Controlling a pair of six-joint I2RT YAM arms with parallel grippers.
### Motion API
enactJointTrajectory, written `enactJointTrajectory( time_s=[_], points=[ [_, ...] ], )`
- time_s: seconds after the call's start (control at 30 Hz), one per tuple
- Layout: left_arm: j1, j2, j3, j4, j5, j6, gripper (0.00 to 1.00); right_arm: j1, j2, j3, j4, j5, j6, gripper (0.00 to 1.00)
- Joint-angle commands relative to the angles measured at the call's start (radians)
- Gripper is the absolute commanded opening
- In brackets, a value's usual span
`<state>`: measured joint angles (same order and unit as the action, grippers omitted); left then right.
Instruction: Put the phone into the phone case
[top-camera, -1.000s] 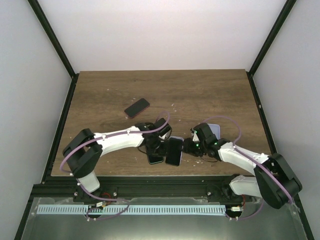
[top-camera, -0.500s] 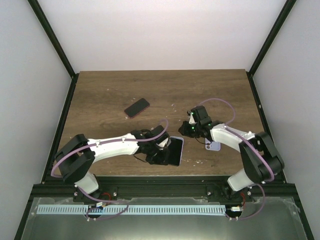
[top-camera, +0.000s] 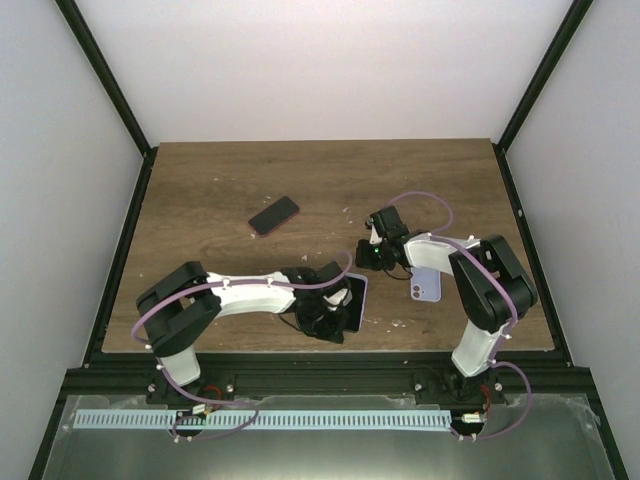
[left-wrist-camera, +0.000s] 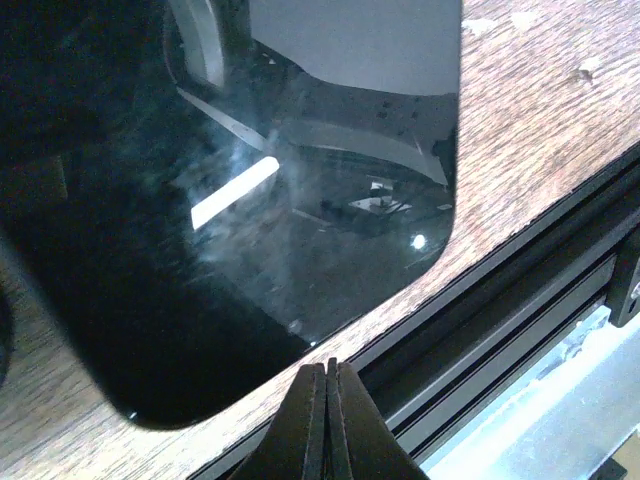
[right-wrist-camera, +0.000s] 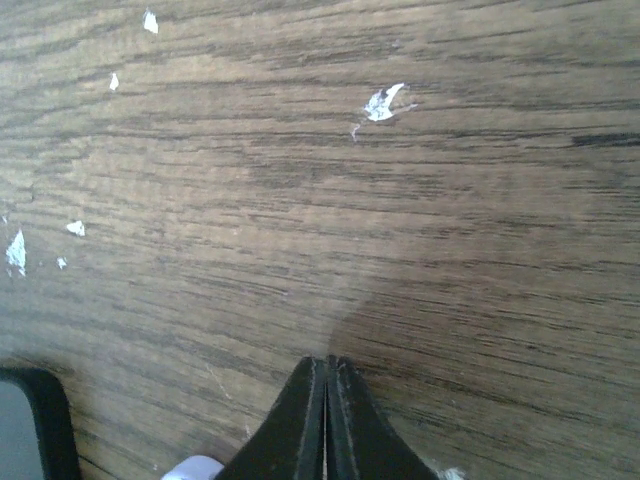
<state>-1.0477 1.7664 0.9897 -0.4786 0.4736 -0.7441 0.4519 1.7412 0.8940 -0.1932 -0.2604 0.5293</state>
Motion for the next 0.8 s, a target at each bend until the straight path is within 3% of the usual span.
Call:
enactJointTrajectory(
  time_s=[0.0, 0.77],
  points=[
    [-0.002, 0.033, 0.057, 0.002, -0.008, 0.035, 0.00, -0.010, 0.000, 0.000, -0.025, -0.009, -0.024, 0.01],
    [0.003, 0.068, 0.155, -0.054, -0.134, 0.052, 0.00, -0.010, -0.051, -0.158, 0.029, -0.056, -0.007, 0.01]
  ],
)
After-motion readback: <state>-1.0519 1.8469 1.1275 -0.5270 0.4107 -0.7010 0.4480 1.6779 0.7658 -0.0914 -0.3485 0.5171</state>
